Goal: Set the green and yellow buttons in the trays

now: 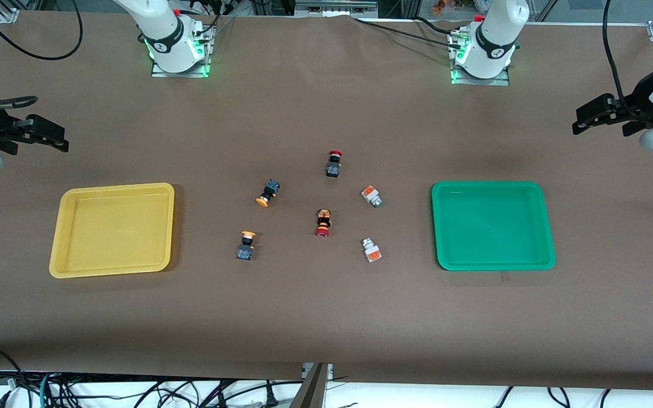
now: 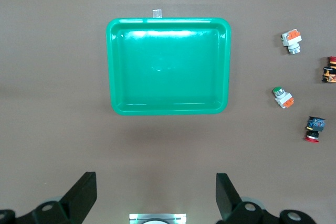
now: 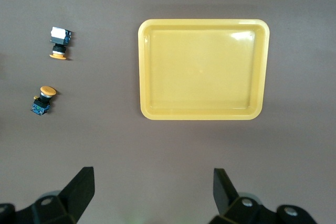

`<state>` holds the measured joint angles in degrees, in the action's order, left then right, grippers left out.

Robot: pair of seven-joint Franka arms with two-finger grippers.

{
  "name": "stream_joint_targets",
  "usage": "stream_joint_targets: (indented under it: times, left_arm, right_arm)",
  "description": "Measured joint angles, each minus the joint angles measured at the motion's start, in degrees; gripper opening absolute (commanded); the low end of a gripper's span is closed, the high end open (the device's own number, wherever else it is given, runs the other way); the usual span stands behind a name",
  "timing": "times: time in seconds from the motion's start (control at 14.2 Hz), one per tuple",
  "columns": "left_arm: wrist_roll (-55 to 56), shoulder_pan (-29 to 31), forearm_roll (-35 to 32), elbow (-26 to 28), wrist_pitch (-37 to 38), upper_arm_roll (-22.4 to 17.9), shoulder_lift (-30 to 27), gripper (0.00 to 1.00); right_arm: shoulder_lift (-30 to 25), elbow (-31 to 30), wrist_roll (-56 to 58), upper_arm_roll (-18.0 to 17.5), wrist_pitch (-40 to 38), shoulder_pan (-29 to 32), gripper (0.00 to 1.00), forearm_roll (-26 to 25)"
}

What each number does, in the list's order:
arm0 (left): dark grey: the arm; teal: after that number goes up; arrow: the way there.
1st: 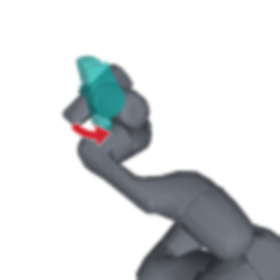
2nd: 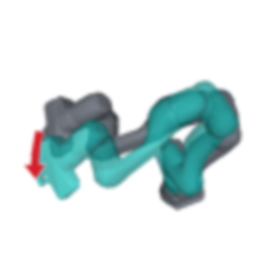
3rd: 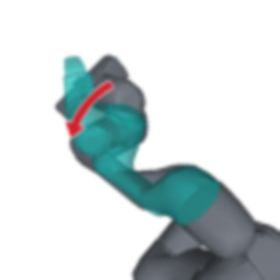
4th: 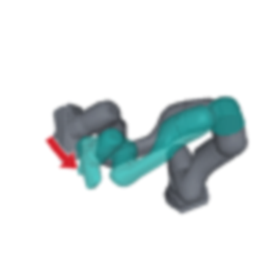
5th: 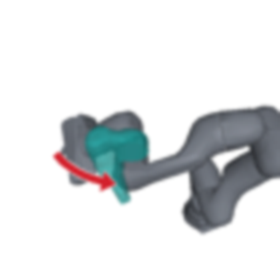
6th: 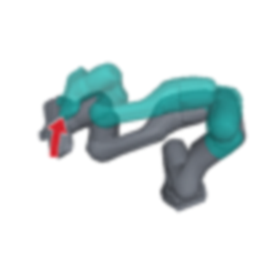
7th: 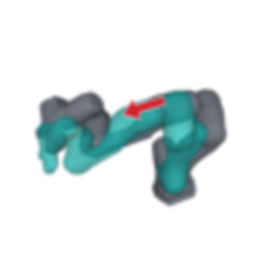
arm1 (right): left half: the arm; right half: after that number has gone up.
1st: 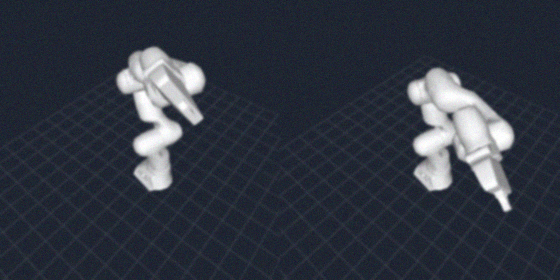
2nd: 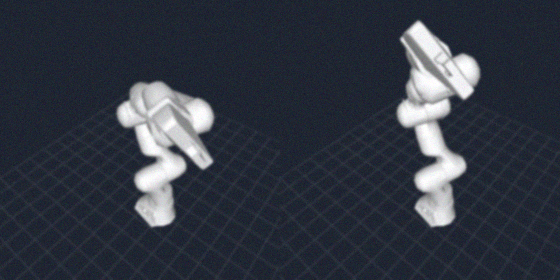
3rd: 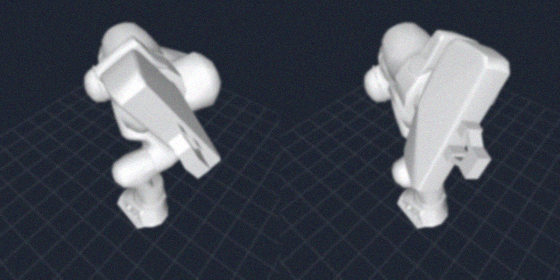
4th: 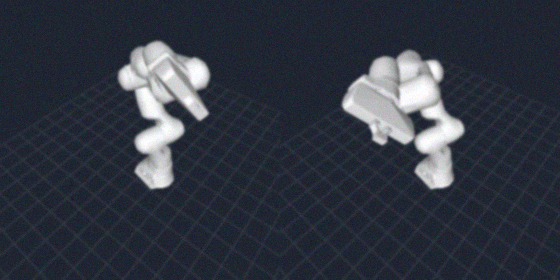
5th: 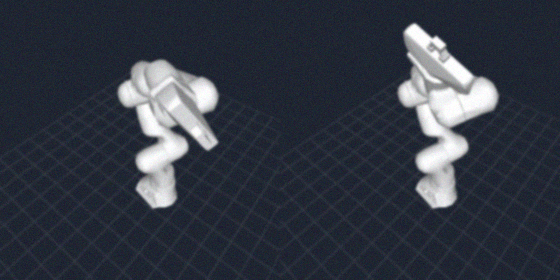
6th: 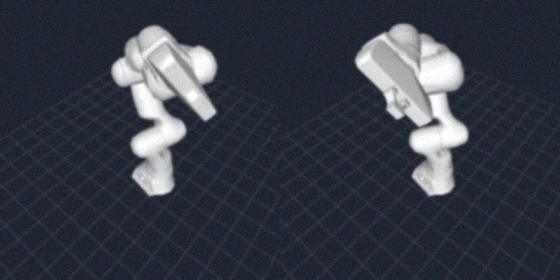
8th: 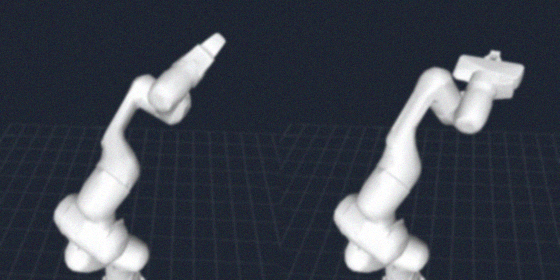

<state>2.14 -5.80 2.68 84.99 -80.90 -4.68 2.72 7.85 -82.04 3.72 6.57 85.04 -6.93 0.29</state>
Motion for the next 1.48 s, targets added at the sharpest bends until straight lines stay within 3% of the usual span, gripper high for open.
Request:
stream_joint_targets:
  times: [0.91,1.19,1.48]
  left_arm:
    - [1.0,0.0,0.0,0.0,0.3,0.2,0.0,1.0]
    - [1.0,0.0,0.0,0.0,0.6,0.1,0.0,1.0]
    - [1.0,0.0,0.0,0.0,0.8,0.3,0.0,1.0]
  right_arm:
    - [1.3,0.0,0.0,-0.4,0.9,-0.3,1.0,0.0]
    - [5.4,-0.1,0.0,-0.6,2.5,-1.2,1.0,0.0]
    - [14.4,-0.4,-1.5,-0.8,14.3,-4.3,1.0,0.6]
